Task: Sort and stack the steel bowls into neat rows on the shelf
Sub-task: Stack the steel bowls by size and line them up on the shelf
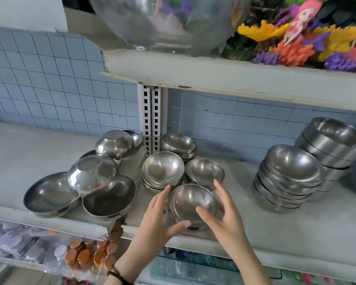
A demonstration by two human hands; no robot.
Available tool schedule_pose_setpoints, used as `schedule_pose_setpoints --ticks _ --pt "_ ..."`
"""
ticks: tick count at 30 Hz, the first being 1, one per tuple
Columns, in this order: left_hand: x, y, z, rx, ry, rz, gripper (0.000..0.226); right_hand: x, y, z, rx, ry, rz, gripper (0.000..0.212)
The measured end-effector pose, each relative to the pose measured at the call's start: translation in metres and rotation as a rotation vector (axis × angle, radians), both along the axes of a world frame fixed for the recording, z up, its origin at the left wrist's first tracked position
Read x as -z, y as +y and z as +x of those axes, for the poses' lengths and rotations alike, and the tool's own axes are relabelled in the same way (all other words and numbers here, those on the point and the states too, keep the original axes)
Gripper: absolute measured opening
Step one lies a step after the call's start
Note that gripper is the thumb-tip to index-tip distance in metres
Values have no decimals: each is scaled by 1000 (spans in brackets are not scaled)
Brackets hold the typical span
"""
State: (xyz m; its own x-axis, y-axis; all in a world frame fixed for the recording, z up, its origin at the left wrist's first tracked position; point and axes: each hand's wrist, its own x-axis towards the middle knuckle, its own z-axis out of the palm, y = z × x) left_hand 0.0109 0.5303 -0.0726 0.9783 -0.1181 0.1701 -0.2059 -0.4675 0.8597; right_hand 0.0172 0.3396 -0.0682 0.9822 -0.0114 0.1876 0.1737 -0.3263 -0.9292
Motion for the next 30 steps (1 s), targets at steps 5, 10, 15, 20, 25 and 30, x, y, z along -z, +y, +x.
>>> schedule_pose_setpoints --ticks 5,10,15,20,25,30 --pt "3 -4 -1 -13 -5 20 113 12 -4 1 -58 53 32 105" --pt "0 -3 3 -36 31 34 121 13 -5 2 -118 73 28 112" --pt "-7 -1 3 -25 36 29 121 6 -9 -2 -167 121 30 119" --pt "-26 8 3 6 -67 11 111 -8 -13 -3 -141 82 35 129" --pt "-58 25 16 -11 -189 101 111 -32 0 15 -177 -5 39 128" --pt "-75 50 48 -34 -169 179 121 -48 28 51 -178 -40 -12 126"
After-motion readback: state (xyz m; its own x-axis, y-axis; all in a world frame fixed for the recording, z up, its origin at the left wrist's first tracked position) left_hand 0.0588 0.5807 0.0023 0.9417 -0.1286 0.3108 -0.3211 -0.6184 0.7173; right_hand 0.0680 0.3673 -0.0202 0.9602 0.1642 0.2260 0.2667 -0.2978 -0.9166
